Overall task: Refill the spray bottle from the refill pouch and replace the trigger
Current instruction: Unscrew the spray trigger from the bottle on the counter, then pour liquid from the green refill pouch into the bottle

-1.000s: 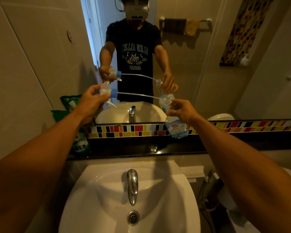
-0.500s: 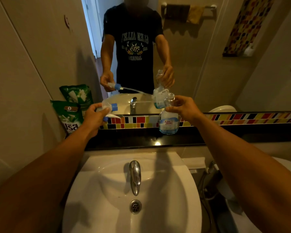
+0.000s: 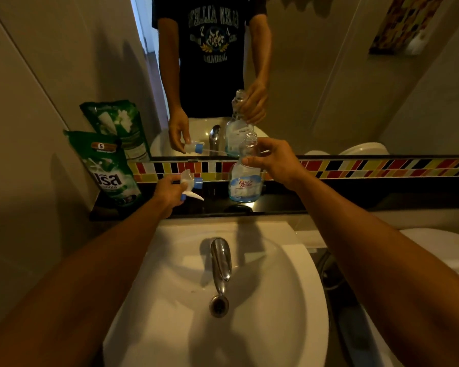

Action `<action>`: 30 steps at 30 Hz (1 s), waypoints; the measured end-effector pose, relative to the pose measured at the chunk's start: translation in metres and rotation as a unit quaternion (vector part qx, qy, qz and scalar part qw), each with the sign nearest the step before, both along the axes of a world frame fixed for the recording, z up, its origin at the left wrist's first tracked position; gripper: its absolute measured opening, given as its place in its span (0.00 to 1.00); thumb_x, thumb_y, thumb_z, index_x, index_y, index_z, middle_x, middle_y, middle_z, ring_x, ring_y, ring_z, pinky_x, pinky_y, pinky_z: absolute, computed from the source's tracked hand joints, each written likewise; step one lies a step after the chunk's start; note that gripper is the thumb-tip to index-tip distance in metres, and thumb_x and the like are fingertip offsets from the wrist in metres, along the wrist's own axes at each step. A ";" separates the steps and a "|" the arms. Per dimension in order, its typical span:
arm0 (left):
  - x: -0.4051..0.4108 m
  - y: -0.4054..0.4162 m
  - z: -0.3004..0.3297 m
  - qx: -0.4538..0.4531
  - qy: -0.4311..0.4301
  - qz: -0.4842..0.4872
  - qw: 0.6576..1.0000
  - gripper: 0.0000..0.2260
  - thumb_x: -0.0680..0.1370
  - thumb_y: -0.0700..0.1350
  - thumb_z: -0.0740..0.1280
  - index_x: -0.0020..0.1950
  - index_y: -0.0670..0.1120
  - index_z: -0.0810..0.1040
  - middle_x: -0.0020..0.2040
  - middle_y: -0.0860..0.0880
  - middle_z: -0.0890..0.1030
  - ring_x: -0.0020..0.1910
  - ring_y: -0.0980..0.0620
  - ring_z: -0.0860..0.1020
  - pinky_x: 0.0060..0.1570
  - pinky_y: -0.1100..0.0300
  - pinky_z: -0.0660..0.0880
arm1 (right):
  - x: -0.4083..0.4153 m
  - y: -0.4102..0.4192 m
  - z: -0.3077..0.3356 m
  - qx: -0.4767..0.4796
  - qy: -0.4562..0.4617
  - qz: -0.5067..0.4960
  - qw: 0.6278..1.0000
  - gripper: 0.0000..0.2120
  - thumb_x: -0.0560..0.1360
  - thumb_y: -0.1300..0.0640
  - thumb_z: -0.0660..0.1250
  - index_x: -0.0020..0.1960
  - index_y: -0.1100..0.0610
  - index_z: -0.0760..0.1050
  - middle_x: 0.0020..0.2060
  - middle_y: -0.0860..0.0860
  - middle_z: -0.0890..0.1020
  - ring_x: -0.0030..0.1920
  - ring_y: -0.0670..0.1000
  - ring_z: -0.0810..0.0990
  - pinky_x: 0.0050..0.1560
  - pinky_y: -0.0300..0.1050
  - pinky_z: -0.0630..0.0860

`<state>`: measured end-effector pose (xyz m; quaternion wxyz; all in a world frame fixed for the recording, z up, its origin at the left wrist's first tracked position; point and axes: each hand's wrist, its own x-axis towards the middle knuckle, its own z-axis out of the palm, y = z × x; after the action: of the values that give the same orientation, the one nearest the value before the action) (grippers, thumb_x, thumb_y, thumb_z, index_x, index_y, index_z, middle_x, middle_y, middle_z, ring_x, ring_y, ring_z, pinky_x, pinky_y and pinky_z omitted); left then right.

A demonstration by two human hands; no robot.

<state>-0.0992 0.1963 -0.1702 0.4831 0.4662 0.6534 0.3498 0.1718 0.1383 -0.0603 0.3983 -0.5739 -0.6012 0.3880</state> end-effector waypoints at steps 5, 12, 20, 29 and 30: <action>0.006 0.005 -0.014 -0.027 0.019 0.009 0.999 0.18 0.81 0.35 0.65 0.71 0.41 0.74 0.65 0.36 0.77 0.51 0.42 0.79 0.39 0.57 0.77 | -0.019 0.010 -0.010 0.004 0.012 0.006 1.000 0.17 0.75 0.62 0.75 0.64 0.59 0.80 0.53 0.49 0.85 0.57 0.54 0.84 0.57 0.50 0.83; 0.007 0.014 -0.038 -0.010 0.054 0.017 0.998 0.14 0.79 0.31 0.66 0.64 0.35 0.79 0.58 0.32 0.81 0.46 0.37 0.80 0.35 0.57 0.75 | -0.024 0.017 -0.028 -0.013 0.010 0.014 1.000 0.18 0.77 0.61 0.74 0.66 0.58 0.79 0.56 0.50 0.85 0.56 0.47 0.85 0.54 0.42 0.81; 0.013 0.015 -0.050 -0.013 0.068 0.015 0.997 0.12 0.80 0.32 0.64 0.61 0.34 0.80 0.57 0.33 0.81 0.52 0.34 0.81 0.44 0.52 0.76 | -0.027 0.018 -0.035 -0.013 0.021 0.001 1.000 0.18 0.76 0.62 0.74 0.66 0.56 0.79 0.53 0.44 0.84 0.52 0.41 0.84 0.52 0.39 0.80; 0.024 0.012 -0.043 -0.008 0.089 0.041 0.995 0.13 0.82 0.33 0.60 0.65 0.33 0.77 0.63 0.35 0.78 0.63 0.36 0.77 0.47 0.60 0.74 | -0.027 0.012 -0.050 -0.010 0.002 -0.016 1.000 0.24 0.76 0.61 0.75 0.70 0.54 0.77 0.60 0.47 0.83 0.64 0.48 0.80 0.65 0.60 0.79; 0.023 0.010 -0.042 -0.004 0.095 0.042 0.995 0.14 0.82 0.34 0.60 0.67 0.34 0.76 0.65 0.37 0.77 0.63 0.37 0.77 0.47 0.61 0.73 | -0.028 0.010 -0.051 -0.012 -0.001 -0.020 1.000 0.27 0.75 0.60 0.76 0.72 0.54 0.74 0.63 0.48 0.82 0.65 0.49 0.79 0.66 0.60 0.79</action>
<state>-0.0763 0.2058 -0.2121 0.4056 0.4671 0.7170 0.3213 0.1441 0.1488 -0.1109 0.3987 -0.5908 -0.5851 0.3869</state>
